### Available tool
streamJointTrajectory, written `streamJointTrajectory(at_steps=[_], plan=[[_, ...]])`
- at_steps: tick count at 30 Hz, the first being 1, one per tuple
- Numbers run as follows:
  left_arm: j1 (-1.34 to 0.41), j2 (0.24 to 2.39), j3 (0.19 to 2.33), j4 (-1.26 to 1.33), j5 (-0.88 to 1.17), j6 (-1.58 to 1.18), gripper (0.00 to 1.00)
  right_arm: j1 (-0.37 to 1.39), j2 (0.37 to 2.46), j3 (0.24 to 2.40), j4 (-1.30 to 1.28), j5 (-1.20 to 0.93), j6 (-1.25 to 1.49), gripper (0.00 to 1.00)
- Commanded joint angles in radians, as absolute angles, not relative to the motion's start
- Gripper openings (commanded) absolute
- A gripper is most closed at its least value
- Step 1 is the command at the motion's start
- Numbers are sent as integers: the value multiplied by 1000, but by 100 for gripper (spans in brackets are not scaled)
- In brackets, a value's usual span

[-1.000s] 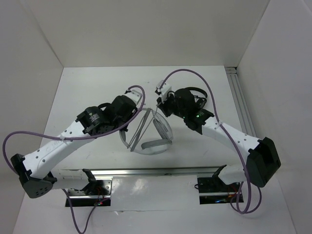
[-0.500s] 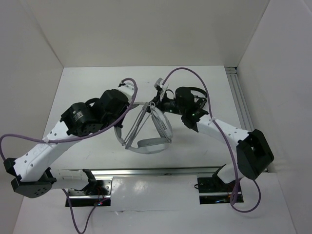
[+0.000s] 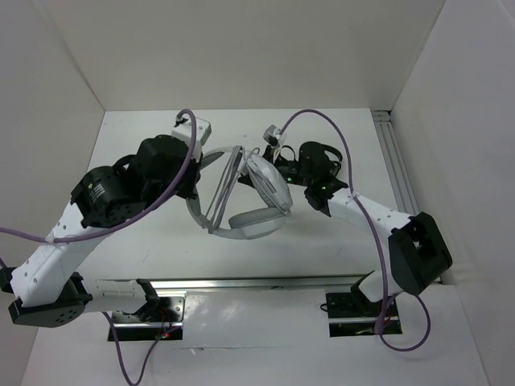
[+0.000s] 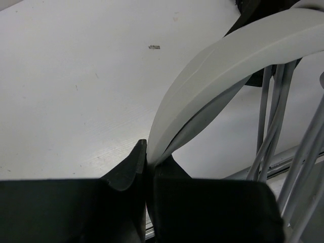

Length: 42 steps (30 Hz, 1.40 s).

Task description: Wrap the headphones

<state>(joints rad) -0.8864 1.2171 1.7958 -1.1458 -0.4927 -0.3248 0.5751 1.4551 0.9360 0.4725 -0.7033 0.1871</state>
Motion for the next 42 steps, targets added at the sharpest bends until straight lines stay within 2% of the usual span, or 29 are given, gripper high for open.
streamJointTrajectory(at_steps=[1, 8, 11, 19, 23, 28, 35, 39, 42], plan=[[-890, 1180, 1838, -1028, -468, -390, 0, 571, 1388, 933, 552, -770, 224, 39], [-879, 1201, 1893, -1017, -408, -409, 0, 562, 1292, 922, 506, -724, 203, 41], [-870, 1210, 1917, -1017, -396, -431, 0, 561, 1258, 922, 457, -672, 163, 49], [-851, 1221, 1954, -1017, -367, -431, 0, 525, 1198, 867, 501, -731, 202, 49], [-851, 1212, 1895, -963, -367, -431, 0, 525, 1189, 816, 641, -779, 285, 49], [-851, 1160, 1768, -852, -345, -431, 0, 525, 1189, 788, 669, -756, 318, 52], [-851, 1106, 1616, -732, -391, -413, 0, 525, 1112, 732, 445, -332, 187, 53], [-841, 1066, 1526, -693, -390, -422, 0, 525, 1074, 732, 248, -12, 164, 68], [-809, 1045, 1468, -670, -377, -433, 0, 525, 1083, 759, 107, 168, 166, 72]])
